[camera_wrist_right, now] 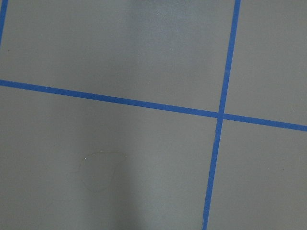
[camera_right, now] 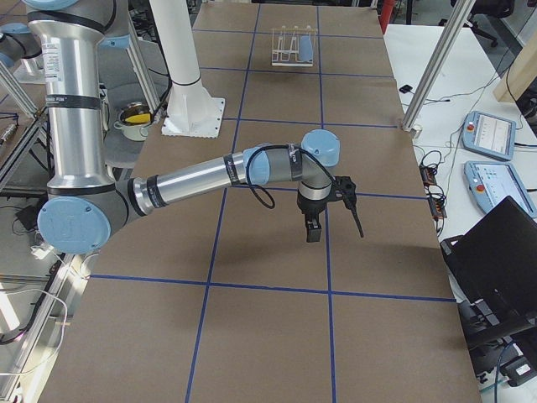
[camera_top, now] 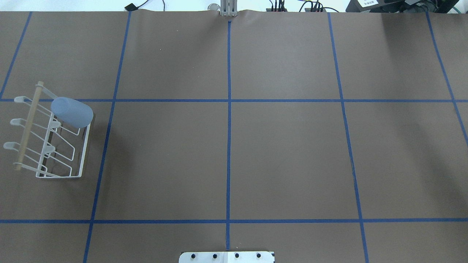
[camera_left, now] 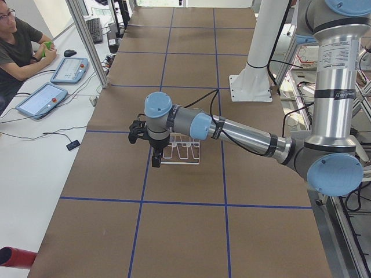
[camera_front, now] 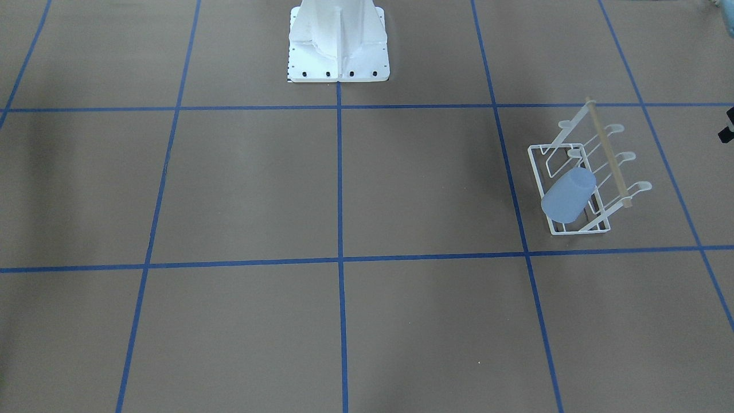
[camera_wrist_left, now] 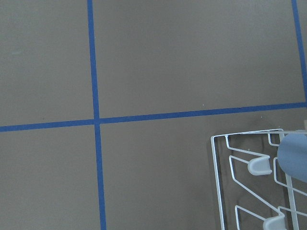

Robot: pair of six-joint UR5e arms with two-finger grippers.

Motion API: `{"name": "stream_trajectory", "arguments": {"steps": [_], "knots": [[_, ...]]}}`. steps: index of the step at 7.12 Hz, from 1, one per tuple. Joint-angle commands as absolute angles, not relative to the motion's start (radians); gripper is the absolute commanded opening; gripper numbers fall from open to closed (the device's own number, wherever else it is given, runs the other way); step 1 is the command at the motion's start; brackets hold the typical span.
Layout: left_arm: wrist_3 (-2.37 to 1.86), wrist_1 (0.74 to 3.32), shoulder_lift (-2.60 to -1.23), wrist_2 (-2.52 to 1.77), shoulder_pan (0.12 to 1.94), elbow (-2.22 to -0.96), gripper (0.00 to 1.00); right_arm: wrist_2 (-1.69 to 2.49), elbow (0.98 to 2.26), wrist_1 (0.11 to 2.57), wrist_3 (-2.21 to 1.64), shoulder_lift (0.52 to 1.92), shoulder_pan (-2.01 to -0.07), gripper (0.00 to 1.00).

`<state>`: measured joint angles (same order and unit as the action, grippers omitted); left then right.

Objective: Hang cup on cup holder

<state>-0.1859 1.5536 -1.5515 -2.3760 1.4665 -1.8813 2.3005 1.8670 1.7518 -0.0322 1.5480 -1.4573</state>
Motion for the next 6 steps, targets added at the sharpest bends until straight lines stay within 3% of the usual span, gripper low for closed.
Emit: {"name": "stream_trajectory", "arguments": {"steps": [1, 6], "knots": [[-0.187, 1.549, -1.548, -2.382, 1.466, -1.882, 0.98, 2.301, 1.867, 1.752, -0.032, 1.548, -1.457, 1.00], [-0.193, 1.543, -1.545, -2.384, 1.466, -1.904, 0.98, 2.304, 1.853, 1.752, -0.031, 1.552, -1.457, 1.00]]}}
